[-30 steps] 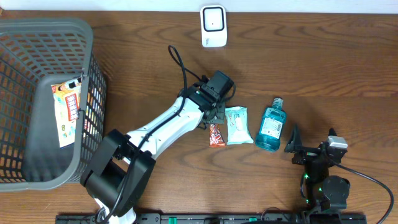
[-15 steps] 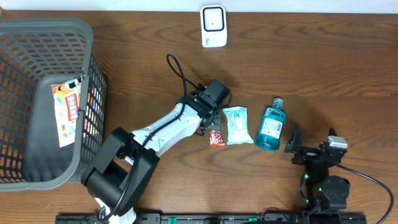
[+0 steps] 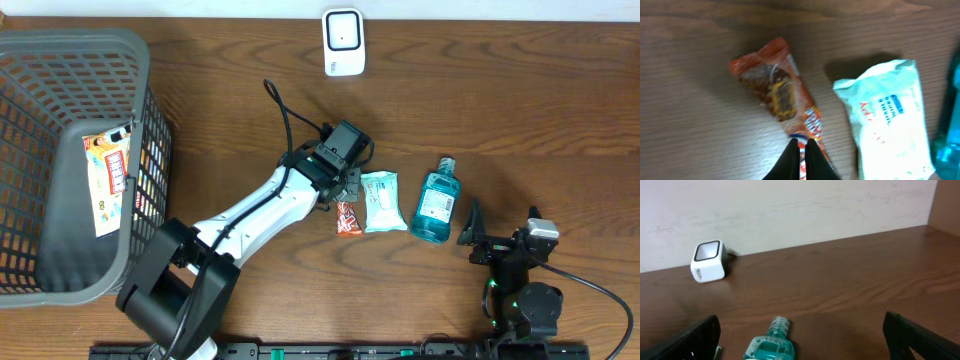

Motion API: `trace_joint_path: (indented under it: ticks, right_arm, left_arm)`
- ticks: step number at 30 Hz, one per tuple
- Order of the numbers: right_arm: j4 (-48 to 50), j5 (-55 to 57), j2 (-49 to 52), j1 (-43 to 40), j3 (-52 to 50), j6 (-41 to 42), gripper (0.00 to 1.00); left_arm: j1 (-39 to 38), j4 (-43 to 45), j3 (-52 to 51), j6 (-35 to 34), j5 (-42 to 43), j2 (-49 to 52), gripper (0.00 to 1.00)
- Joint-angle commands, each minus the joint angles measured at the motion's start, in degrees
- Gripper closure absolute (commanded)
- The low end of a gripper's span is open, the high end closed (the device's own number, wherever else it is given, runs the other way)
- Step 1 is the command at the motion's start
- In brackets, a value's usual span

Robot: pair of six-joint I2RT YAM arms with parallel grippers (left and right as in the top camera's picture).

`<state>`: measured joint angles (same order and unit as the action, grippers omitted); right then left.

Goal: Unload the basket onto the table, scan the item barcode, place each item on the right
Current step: 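Lower the red bar left of the wipes pack and open gripper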

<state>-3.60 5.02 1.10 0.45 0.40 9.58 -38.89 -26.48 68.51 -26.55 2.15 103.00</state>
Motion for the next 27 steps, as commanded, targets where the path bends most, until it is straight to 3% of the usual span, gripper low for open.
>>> trace_joint_path:
  ticks: [1, 17, 22, 27]
  right_arm:
    - [-0.11, 0.87, -0.02, 0.31, -0.09, -0.66, 0.01]
    - [-0.11, 0.85, -0.02, 0.31, -0.09, -0.66, 0.01]
    - [-0.11, 0.87, -0.02, 0.31, -0.09, -0.66, 0.01]
    - [-0.11, 0.87, -0.02, 0.31, -0.09, -0.66, 0.01]
  left_arm:
    - [-0.04, 0.74, -0.04, 0.76, 1.75, 2.34, 0.93]
    - [-0.15, 1.95, -0.04, -2.25, 6.62, 14.49, 0.92]
    - [-0.04, -0.85, 1.46, 0.66, 5.25, 10.84, 0.93]
    - [0.09, -6.62, 4.59, 2.54, -2.86, 0.74, 0.92]
